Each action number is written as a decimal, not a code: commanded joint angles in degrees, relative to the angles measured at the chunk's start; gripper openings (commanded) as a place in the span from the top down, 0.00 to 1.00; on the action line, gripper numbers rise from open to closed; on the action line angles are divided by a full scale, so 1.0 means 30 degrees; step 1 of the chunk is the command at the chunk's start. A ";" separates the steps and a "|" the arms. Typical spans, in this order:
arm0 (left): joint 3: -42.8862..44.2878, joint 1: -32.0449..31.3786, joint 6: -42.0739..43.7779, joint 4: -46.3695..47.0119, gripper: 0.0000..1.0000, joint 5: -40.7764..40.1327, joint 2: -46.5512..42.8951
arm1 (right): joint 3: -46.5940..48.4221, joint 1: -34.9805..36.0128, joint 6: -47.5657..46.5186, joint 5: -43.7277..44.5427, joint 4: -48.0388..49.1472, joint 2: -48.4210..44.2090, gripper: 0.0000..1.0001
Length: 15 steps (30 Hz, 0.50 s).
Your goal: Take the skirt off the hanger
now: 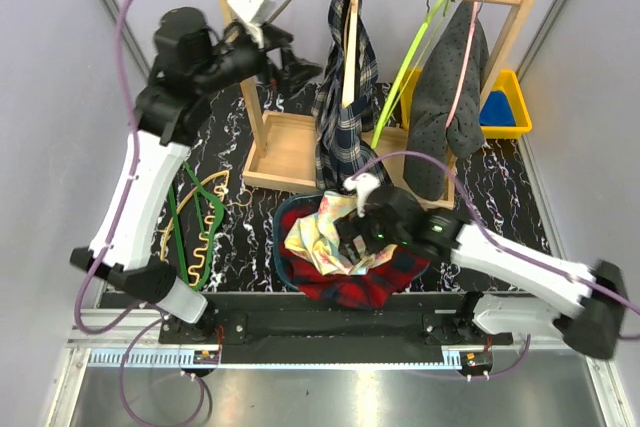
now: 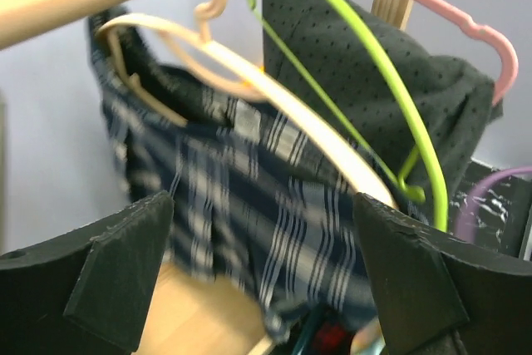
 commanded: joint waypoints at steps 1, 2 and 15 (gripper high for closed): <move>0.3932 -0.1442 -0.0470 0.2226 0.07 -0.1718 0.2344 | 0.0653 0.0044 0.1486 0.2743 -0.0317 -0.4750 0.00; 0.4549 -0.1648 -0.0992 0.2226 0.07 -0.1866 0.2905 | 0.0566 0.0044 0.1661 0.2832 -0.0199 -0.5916 0.00; 0.5700 -0.4609 0.0051 0.2871 0.08 -0.5322 0.5899 | 0.0915 0.0044 0.3216 0.4881 0.0564 -1.0292 0.00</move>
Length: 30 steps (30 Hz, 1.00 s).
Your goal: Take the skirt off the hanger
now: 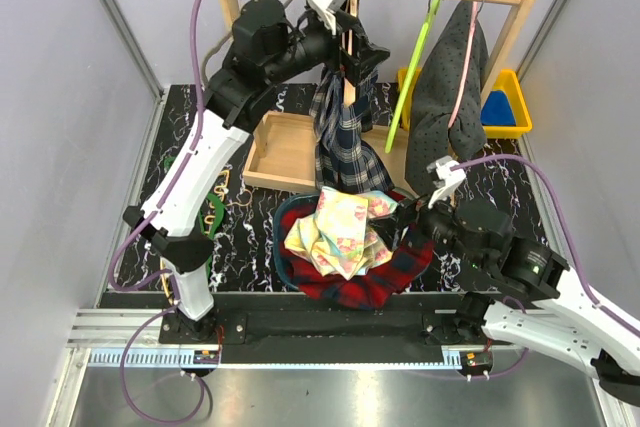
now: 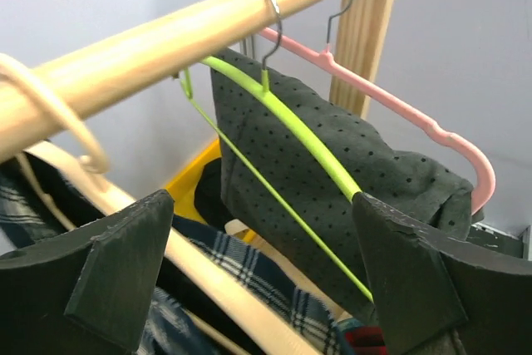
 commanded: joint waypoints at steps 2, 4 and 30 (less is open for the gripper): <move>-0.1113 -0.0070 0.1508 0.1005 0.10 -0.2769 -0.0024 | 0.1251 0.0044 0.0389 0.1882 0.0513 -0.1135 0.00; -0.1642 -0.0099 0.2240 0.0976 0.13 -0.3965 -0.0259 | 0.1574 0.0015 0.0273 0.2322 0.0542 -0.1458 0.00; -0.2670 -0.0978 0.6110 -0.0020 0.86 -0.8017 -0.0787 | 0.3890 0.0015 -0.1545 0.3465 0.1861 -0.0112 0.00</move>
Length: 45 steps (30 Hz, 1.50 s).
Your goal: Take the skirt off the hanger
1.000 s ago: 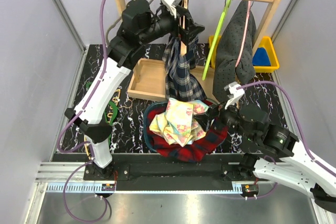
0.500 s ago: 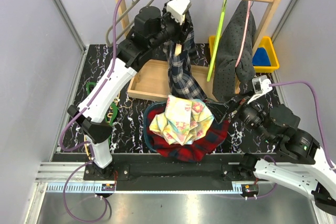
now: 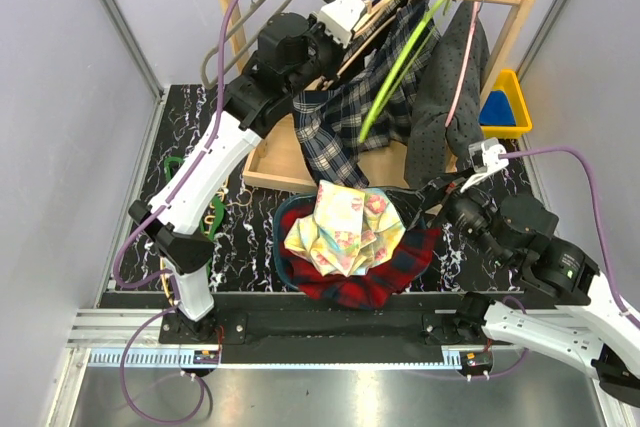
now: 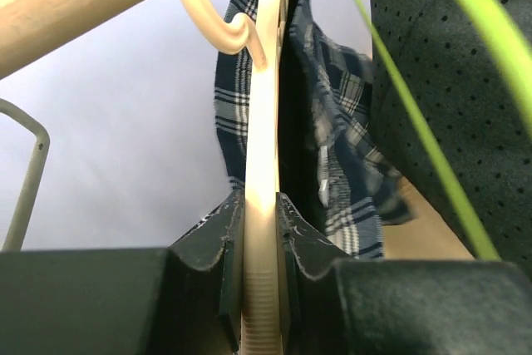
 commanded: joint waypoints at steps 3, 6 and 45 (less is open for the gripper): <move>-0.0376 -0.0075 0.0756 0.0380 0.83 -0.0010 -0.0852 | 0.0757 0.0044 -0.0408 0.0931 0.0943 0.0172 0.00; -0.0553 -0.0075 0.0668 0.0351 0.54 0.0780 -0.0794 | 0.0640 0.0044 -0.0320 0.1048 0.1001 -0.0004 0.00; 0.1267 0.2414 0.0579 0.3634 1.00 0.0019 -0.2928 | 0.0698 0.0044 0.0032 0.1049 0.1382 0.0376 0.00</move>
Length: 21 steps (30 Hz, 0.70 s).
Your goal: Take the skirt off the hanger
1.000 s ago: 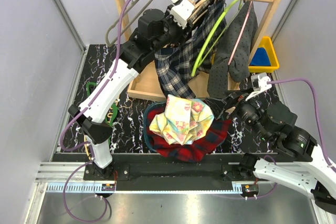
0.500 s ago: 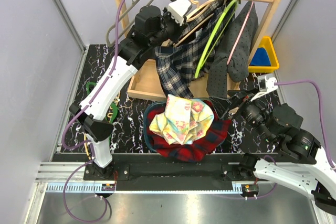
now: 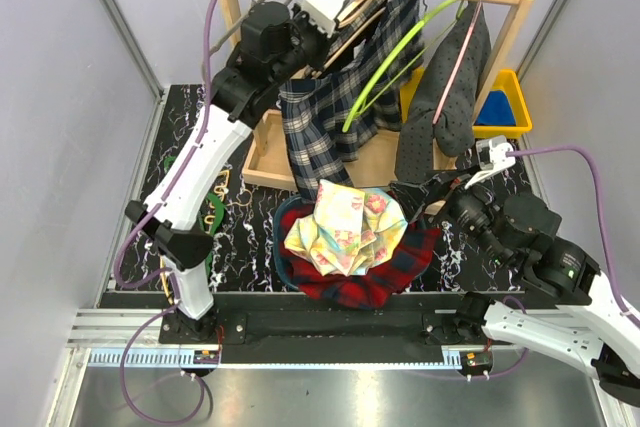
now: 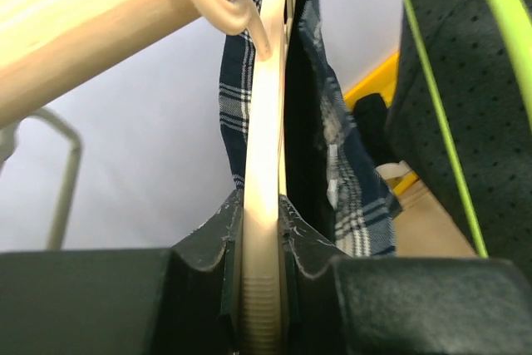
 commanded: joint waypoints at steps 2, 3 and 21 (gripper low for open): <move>-0.1183 0.1024 0.0937 0.3552 1.00 -0.0746 -0.4135 | 0.0582 0.0044 -0.0223 -0.0073 0.1120 0.0333 0.00; -0.1685 0.1315 0.1200 0.3086 1.00 -0.0740 -0.5184 | 0.0611 0.0015 -0.0340 -0.0073 0.1149 0.0391 0.00; -0.6232 0.3632 0.6210 -0.6026 1.00 0.7758 -1.5242 | 0.4361 0.0015 -0.5898 -0.2413 0.5919 0.4258 0.00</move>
